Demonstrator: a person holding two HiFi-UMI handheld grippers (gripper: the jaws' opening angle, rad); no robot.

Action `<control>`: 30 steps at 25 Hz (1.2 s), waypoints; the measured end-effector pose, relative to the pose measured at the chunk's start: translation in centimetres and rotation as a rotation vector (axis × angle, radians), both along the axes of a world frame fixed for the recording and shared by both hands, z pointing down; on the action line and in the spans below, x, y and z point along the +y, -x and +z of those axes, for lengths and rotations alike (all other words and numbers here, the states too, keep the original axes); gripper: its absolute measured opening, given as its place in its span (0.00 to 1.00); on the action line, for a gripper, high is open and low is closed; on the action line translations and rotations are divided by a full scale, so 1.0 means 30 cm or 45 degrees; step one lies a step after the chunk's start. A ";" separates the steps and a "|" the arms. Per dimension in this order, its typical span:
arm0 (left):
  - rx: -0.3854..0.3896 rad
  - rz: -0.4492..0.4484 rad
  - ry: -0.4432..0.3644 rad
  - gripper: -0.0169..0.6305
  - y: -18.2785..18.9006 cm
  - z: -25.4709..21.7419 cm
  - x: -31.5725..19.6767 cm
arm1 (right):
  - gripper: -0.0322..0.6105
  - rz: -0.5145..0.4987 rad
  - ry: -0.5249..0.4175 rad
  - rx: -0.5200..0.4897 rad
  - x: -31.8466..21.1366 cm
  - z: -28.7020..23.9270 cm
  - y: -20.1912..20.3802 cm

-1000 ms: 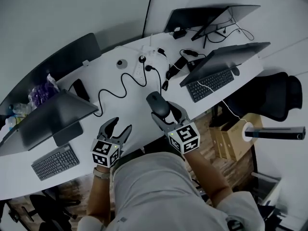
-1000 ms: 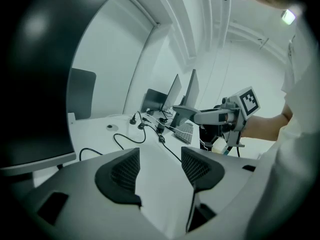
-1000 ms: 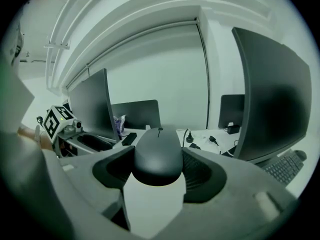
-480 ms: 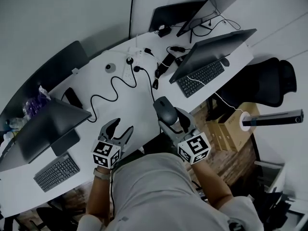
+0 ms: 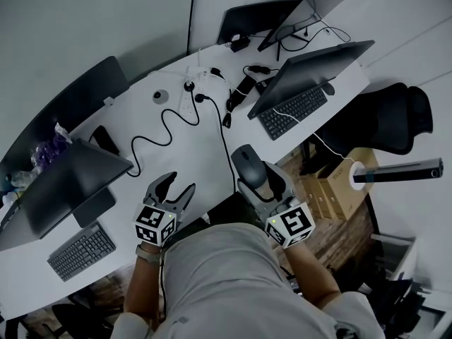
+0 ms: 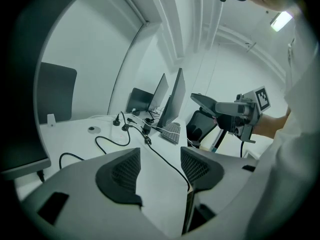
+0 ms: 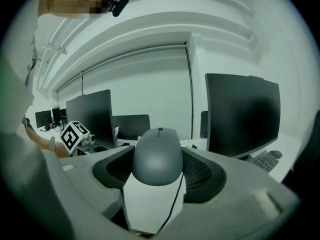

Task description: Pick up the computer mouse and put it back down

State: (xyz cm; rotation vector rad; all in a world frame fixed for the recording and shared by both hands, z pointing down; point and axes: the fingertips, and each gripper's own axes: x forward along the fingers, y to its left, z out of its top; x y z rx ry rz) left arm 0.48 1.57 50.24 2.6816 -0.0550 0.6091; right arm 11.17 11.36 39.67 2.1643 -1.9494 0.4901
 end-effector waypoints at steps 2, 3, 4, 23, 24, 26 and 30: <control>-0.005 -0.002 0.005 0.41 0.004 0.005 0.001 | 0.50 -0.010 0.000 0.001 -0.007 0.004 0.005; -0.008 -0.004 0.007 0.41 0.006 0.007 0.002 | 0.50 -0.014 0.002 0.000 -0.011 0.007 0.007; -0.009 -0.007 0.008 0.41 0.009 0.009 0.002 | 0.50 -0.019 0.004 -0.001 -0.015 0.011 0.010; -0.070 -0.173 0.085 0.41 0.039 0.043 -0.056 | 0.50 -0.185 0.146 -0.047 -0.232 0.155 -0.050; -0.077 -0.185 0.089 0.41 0.039 0.046 -0.061 | 0.50 -0.200 0.159 -0.049 -0.247 0.169 -0.056; -0.089 -0.207 0.095 0.41 0.038 0.053 -0.065 | 0.50 -0.236 0.188 -0.055 -0.273 0.201 -0.061; -0.105 -0.260 0.112 0.41 0.030 0.059 -0.072 | 0.50 -0.312 0.244 -0.063 -0.319 0.263 -0.063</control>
